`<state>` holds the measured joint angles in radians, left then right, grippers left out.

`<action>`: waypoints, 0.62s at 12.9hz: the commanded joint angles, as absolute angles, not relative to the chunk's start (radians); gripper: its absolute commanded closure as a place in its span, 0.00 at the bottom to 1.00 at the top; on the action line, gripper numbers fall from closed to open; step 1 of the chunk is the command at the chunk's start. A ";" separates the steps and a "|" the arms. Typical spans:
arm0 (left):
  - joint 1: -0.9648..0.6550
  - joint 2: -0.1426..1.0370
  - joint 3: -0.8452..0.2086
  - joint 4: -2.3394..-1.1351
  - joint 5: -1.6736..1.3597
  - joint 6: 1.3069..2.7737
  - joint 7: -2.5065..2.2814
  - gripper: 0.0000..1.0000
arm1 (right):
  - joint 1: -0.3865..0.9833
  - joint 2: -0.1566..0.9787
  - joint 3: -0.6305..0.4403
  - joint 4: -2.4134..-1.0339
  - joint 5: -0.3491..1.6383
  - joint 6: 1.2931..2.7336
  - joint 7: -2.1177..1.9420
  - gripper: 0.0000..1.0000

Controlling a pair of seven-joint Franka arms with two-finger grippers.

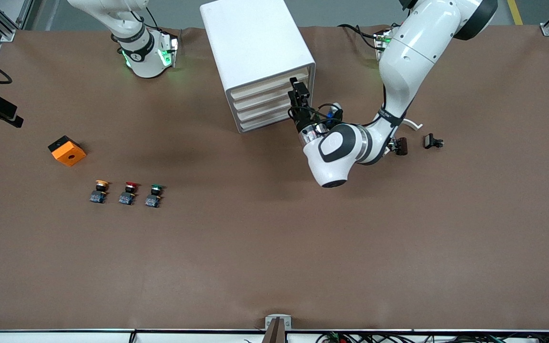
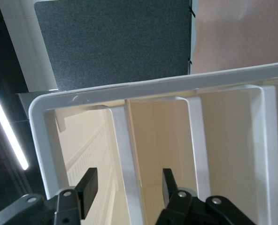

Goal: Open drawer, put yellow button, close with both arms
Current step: 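Close the left gripper on the drawer handle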

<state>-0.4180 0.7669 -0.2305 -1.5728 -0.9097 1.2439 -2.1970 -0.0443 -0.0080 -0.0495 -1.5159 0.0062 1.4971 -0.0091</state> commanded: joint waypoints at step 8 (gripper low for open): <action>-0.479 0.767 -0.232 -1.583 -0.933 1.230 -2.224 0.93 | -0.064 -0.034 -0.035 -1.542 0.006 1.497 -0.018 0.00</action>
